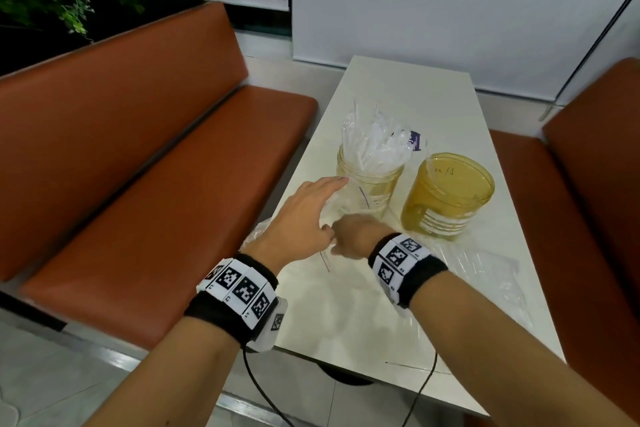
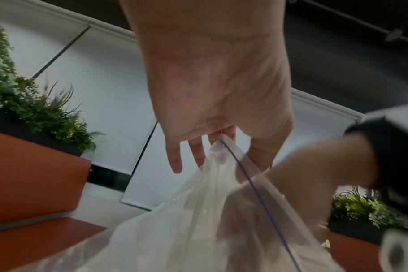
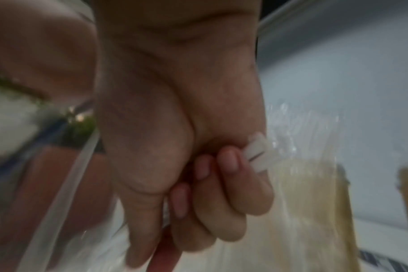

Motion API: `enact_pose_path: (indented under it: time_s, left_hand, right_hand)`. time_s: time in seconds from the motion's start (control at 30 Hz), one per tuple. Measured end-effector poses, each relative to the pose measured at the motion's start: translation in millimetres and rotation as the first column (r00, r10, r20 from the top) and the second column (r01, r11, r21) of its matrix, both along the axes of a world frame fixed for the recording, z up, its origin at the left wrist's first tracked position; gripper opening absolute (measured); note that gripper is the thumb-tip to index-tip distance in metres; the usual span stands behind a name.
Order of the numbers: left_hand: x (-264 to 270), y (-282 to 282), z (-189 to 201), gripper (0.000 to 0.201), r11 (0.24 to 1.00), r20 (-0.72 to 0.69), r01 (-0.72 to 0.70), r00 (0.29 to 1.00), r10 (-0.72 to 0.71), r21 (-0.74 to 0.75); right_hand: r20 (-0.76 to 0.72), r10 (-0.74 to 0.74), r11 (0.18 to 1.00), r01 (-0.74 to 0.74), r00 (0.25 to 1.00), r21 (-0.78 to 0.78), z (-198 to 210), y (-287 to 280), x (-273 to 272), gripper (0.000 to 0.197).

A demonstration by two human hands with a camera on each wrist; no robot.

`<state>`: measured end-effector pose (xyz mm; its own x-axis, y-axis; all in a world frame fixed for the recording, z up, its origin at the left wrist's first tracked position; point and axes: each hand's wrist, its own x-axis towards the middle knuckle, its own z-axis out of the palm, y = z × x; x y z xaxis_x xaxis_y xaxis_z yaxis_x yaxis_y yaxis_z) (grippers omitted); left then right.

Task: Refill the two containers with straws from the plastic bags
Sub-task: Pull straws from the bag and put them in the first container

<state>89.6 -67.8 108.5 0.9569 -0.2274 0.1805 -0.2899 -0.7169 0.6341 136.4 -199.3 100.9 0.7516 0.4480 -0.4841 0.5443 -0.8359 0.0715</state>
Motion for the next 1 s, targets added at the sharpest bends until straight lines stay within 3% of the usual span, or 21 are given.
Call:
enact_pose_path:
  time_s: [0.1,0.2,0.27,0.33,0.4,0.5,0.57,0.63,0.67,0.73,0.8,0.87,1.0]
  left_hand:
    - [3,-1,-6,0.077,0.998,-0.022,-0.051,0.998,0.052,0.047]
    - [7,-2,-8,0.059,0.996,-0.042,-0.067,0.997,0.069,0.056]
    - [9,-4,-7,0.041,0.995,-0.045,-0.077,0.996,0.080,0.063]
    - [10,-8,-8,0.017,0.990,0.018,-0.113,0.994,0.112,0.081]
    - [10,-11,-11,0.038,0.985,0.056,-0.166,0.985,0.163,0.052]
    - [16,-10,-20,0.039,0.950,-0.003,-0.247,0.968,0.252,-0.192]
    - [17,-9,-23,0.038,0.902,-0.042,-0.295,0.954,0.298,-0.315]
    - [18,-10,-21,0.041,0.872,-0.055,-0.304,0.950,0.306,-0.383]
    - [20,-10,-18,0.040,0.863,-0.062,-0.296,0.953,0.297,-0.410]
    - [22,-14,-10,0.032,0.843,-0.070,-0.279,0.958,0.278,-0.460]
    - [25,-15,-5,0.025,0.842,-0.051,-0.273,0.958,0.283,-0.465]
    - [25,-12,-6,0.012,0.855,-0.056,-0.275,0.959,0.279,-0.439]
    - [23,0,-14,0.033,0.889,-0.061,-0.256,0.966,0.252,-0.381]
  right_hand:
    - [0.062,-0.005,0.999,0.008,0.998,-0.047,47,-6,1,0.039]
    - [0.074,-0.100,0.994,0.097,0.992,0.042,94,-14,0,0.029]
    - [0.140,-0.079,0.992,0.064,0.987,0.104,122,-20,0,0.029]
    - [0.260,-0.028,0.995,0.000,0.965,0.104,144,-22,-3,0.016]
    - [0.449,0.016,0.995,-0.059,0.894,0.082,157,-21,-4,0.020]
    - [0.712,-0.074,0.971,-0.113,0.698,0.211,167,-23,2,0.041]
    - [0.705,-0.329,0.859,-0.111,0.628,0.499,166,-25,8,0.060]
    - [0.405,-0.523,0.602,-0.012,0.750,0.799,158,-24,13,0.067]
    - [0.252,-0.495,0.510,0.043,0.832,0.859,151,-21,14,0.061]
    - [0.107,-0.358,0.452,0.072,0.928,0.889,136,-14,14,0.042]
    - [0.121,-0.316,0.409,0.020,0.941,0.912,130,-8,16,0.031]
    - [0.215,-0.359,0.362,-0.077,0.908,0.929,137,-10,25,0.031]
    - [0.409,-0.531,0.280,-0.302,0.743,0.911,172,-29,49,0.036]
